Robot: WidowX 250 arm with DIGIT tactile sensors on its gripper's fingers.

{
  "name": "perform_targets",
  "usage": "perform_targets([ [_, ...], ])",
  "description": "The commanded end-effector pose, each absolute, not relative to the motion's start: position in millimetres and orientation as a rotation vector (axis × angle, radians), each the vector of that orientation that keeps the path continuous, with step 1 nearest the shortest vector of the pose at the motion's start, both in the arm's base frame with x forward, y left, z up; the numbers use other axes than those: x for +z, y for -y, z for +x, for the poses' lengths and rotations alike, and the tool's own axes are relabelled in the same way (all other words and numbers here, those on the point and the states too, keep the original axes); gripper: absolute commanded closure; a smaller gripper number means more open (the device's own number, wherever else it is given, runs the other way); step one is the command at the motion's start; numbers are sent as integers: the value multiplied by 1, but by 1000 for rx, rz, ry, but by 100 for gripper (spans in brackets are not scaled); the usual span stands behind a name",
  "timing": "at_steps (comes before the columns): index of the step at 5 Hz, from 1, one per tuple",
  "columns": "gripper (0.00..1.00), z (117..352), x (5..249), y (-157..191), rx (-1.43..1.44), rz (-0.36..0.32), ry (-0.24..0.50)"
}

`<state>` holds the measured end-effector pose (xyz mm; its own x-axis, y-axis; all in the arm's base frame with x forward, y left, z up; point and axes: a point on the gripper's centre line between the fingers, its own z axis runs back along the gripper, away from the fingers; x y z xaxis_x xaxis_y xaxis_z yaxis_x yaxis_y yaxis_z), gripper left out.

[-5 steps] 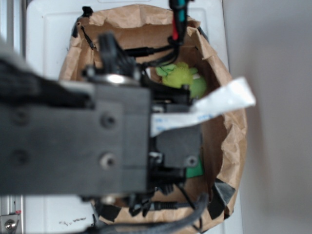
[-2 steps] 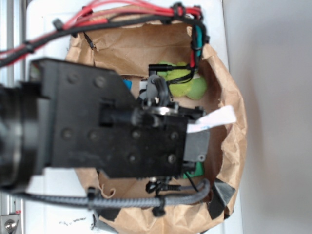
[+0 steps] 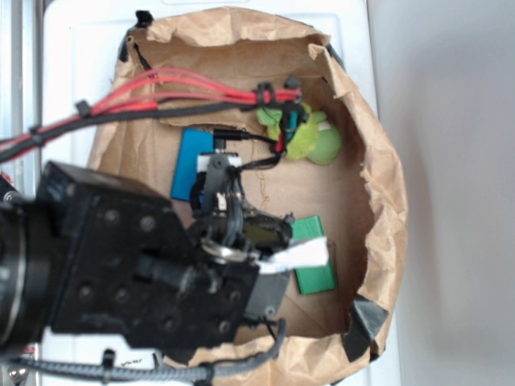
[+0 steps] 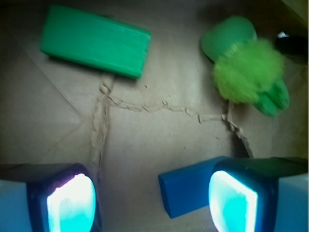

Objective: Grab the green block.

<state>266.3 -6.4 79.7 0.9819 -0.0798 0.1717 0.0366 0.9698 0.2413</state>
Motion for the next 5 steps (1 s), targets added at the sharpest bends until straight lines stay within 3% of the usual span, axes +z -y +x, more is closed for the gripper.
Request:
perform_targets([
  [1, 0, 273, 100, 7, -48, 242, 254],
  [2, 0, 273, 100, 7, -48, 242, 254],
  [5, 0, 340, 74, -14, -384, 233, 430],
])
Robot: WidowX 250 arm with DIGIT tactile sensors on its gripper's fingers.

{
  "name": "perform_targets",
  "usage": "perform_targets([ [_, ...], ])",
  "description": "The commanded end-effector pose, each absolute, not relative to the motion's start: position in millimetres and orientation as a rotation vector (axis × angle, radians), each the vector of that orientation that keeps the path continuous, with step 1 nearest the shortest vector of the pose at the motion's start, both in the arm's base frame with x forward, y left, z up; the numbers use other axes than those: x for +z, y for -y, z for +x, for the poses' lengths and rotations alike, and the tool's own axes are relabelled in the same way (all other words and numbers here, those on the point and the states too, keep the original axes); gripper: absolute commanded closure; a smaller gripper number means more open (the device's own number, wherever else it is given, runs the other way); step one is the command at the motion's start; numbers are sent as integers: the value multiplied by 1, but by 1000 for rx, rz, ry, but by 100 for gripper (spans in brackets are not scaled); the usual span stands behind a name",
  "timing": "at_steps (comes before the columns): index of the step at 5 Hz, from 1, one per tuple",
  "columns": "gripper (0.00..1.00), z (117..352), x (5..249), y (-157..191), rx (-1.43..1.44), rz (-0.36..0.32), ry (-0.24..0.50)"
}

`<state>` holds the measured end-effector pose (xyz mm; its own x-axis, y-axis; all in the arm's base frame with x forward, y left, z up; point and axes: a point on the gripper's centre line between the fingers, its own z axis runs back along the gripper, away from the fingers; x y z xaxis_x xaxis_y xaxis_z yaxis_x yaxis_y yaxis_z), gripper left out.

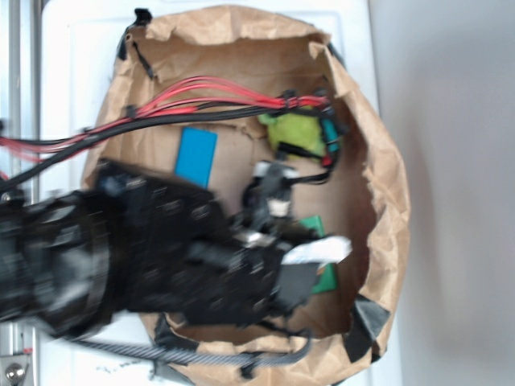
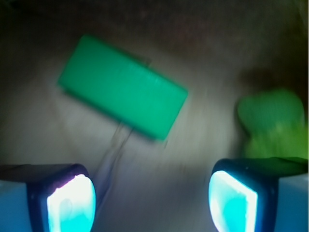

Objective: Grab the green block.

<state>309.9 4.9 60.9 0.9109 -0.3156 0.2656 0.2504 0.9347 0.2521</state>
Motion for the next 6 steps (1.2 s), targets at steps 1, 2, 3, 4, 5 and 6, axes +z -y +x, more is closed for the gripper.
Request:
perform_targets([
  [1, 0, 346, 78, -19, -484, 194, 480],
  [2, 0, 347, 87, -23, -543, 149, 510],
  [3, 0, 355, 89, -39, -567, 148, 496],
  [4, 0, 353, 90, -45, -597, 156, 527],
  [5, 0, 345, 87, -41, -646, 158, 537],
  [6, 0, 333, 80, -36, -738, 189, 588],
])
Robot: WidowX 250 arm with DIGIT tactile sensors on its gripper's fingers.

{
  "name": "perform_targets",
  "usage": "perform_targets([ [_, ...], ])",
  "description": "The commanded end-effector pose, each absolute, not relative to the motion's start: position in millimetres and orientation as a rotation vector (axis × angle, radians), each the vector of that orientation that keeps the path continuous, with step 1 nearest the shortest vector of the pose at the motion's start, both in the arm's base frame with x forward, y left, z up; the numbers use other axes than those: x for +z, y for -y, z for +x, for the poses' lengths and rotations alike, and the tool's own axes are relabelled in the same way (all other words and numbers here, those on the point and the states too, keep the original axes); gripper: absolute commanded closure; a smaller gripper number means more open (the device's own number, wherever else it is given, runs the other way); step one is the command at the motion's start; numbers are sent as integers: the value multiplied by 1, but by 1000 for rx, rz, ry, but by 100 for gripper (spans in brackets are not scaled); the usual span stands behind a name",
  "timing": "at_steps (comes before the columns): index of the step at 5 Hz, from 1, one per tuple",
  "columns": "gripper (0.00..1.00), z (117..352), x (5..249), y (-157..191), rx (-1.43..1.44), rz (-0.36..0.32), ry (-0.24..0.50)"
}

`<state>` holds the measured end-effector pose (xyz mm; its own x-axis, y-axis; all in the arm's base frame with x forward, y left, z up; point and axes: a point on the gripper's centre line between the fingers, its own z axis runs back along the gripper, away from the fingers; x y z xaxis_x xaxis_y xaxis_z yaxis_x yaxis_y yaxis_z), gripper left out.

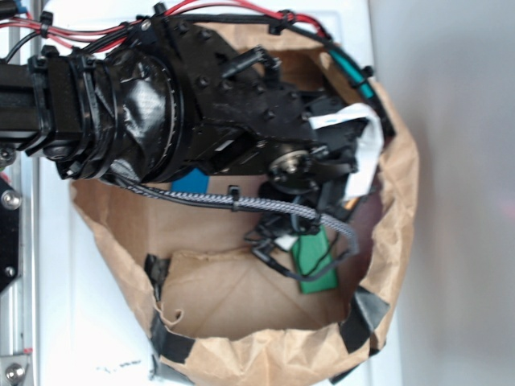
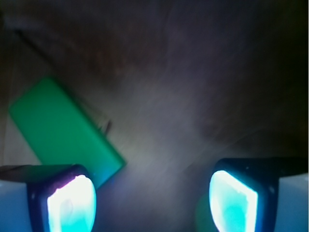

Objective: Grab the green block.

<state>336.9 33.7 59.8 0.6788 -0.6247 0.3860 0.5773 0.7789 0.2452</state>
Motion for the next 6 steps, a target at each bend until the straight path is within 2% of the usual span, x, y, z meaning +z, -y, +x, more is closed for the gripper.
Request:
perform_targets([
  [1, 0, 323, 73, -31, -829, 185, 611],
  [5, 0, 313, 95, -5, -955, 118, 587],
  [6, 0, 308, 96, 3, -972, 132, 589],
])
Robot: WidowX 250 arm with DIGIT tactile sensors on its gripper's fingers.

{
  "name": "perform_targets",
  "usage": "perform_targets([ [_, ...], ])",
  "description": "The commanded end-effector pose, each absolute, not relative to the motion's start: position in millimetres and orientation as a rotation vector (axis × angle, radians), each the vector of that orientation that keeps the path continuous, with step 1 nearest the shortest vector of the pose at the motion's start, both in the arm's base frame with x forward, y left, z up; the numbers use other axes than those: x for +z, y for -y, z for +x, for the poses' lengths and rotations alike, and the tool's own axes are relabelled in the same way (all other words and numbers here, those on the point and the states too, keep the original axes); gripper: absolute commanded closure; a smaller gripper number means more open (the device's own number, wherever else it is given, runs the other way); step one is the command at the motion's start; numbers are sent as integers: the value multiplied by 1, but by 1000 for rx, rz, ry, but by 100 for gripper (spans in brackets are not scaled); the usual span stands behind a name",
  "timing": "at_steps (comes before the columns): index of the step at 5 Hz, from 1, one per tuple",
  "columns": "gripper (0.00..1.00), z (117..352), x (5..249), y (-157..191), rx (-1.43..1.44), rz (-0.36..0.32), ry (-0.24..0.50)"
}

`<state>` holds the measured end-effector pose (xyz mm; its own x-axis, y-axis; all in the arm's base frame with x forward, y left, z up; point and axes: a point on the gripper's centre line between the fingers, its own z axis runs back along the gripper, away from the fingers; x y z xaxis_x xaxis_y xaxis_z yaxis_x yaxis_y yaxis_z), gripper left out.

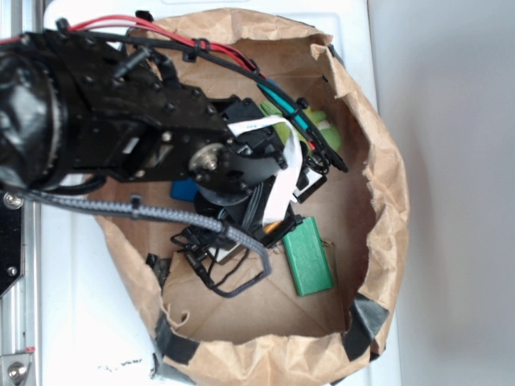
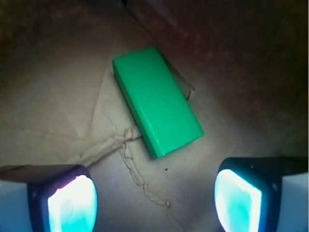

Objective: Grab the green block.

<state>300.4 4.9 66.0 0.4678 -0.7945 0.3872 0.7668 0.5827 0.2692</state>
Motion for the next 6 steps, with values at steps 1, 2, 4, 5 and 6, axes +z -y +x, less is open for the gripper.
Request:
perform_targets([
  [1, 0, 311, 94, 12, -963, 160, 575],
  [2, 0, 314, 90, 19, -973, 176, 561],
  [4, 0, 329, 84, 28, -1104, 93, 449],
  [5, 0, 344, 85, 23, -1144, 24, 400],
  [6, 0, 350, 84, 23, -1163, 27, 385],
])
